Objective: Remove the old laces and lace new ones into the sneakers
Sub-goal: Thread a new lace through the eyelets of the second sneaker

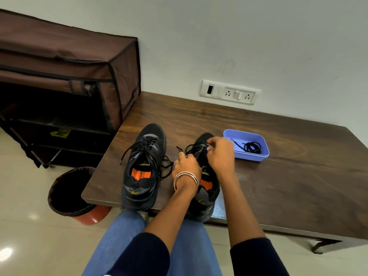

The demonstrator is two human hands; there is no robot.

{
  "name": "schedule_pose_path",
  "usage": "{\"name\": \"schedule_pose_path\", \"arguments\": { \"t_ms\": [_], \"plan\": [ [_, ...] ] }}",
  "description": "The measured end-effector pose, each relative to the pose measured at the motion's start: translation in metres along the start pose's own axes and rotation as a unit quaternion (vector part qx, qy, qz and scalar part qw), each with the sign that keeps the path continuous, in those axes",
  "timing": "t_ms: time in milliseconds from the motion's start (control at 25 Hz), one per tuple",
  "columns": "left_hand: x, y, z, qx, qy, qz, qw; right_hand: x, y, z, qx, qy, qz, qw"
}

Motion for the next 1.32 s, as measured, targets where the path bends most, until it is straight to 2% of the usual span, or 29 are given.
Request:
{"name": "schedule_pose_path", "arguments": {
  "t_ms": [40, 80, 200, 280, 360, 440, 520, 600, 640, 680, 760, 800, 880, 960, 1040, 1160, 1320],
  "plan": [
    [0.001, 0.000, 0.000, 0.004, -0.001, 0.000, 1.000, -0.004, -0.019, -0.002, -0.056, 0.020, -0.053, 0.997],
    [0.002, 0.001, 0.000, 0.010, -0.004, 0.000, 1.000, -0.009, -0.031, -0.001, -0.091, 0.017, -0.074, 0.993],
    [0.004, 0.001, -0.001, 0.017, -0.008, 0.003, 1.000, -0.017, -0.034, 0.000, -0.111, 0.003, -0.030, 0.993],
    [0.002, 0.001, -0.001, 0.016, -0.007, 0.003, 1.000, -0.016, -0.030, 0.006, -0.054, -0.016, -0.008, 0.998],
    [0.003, -0.002, -0.001, 0.017, -0.012, -0.004, 1.000, -0.022, -0.017, 0.027, 0.104, -0.104, 0.035, 0.988],
    [0.003, -0.003, 0.002, 0.019, -0.018, -0.011, 1.000, -0.033, 0.007, 0.043, 0.308, -0.193, 0.088, 0.927],
    [0.002, -0.003, 0.003, 0.023, -0.020, -0.012, 0.999, -0.031, 0.039, 0.044, 0.471, -0.209, 0.137, 0.846],
    [0.001, -0.004, 0.002, 0.024, -0.018, -0.007, 1.000, -0.023, 0.065, 0.046, 0.546, -0.241, 0.179, 0.782],
    [0.001, -0.004, 0.001, 0.024, -0.018, -0.005, 1.000, -0.020, 0.073, 0.050, 0.527, -0.272, 0.201, 0.779],
    [0.001, -0.004, 0.002, 0.022, -0.019, -0.004, 1.000, -0.020, 0.076, 0.057, 0.455, -0.309, 0.217, 0.806],
    [0.000, -0.004, 0.004, 0.018, -0.022, -0.009, 1.000, -0.020, 0.085, 0.057, 0.199, -0.335, 0.216, 0.895],
    [0.000, -0.005, 0.005, 0.016, -0.024, -0.012, 1.000, -0.014, 0.084, 0.045, 0.108, -0.284, 0.191, 0.933],
    [0.001, -0.004, 0.004, 0.017, -0.023, -0.014, 0.999, 0.000, 0.058, 0.010, 0.025, -0.139, 0.091, 0.986],
    [0.001, -0.004, 0.002, 0.019, -0.022, -0.011, 1.000, -0.002, 0.020, -0.009, -0.072, -0.051, -0.007, 0.996],
    [0.001, -0.004, 0.002, 0.023, -0.023, -0.007, 0.999, -0.009, -0.009, -0.003, -0.149, -0.029, -0.047, 0.987],
    [0.004, -0.003, 0.002, 0.004, -0.020, -0.010, 1.000, -0.013, -0.023, 0.009, -0.145, -0.051, -0.018, 0.988],
    [0.003, -0.002, -0.002, -0.037, 0.001, -0.018, 0.999, -0.014, -0.033, 0.010, -0.133, -0.053, -0.028, 0.989]
  ]
}}
Point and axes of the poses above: each hand's wrist, its own x-axis towards the middle knuckle, its own y-axis out of the back of the hand, z = x × y, the point moved 9 cm from there along x, towards the middle knuckle, and after that the axes turned 7 degrees about z, right-handed, at the moved point
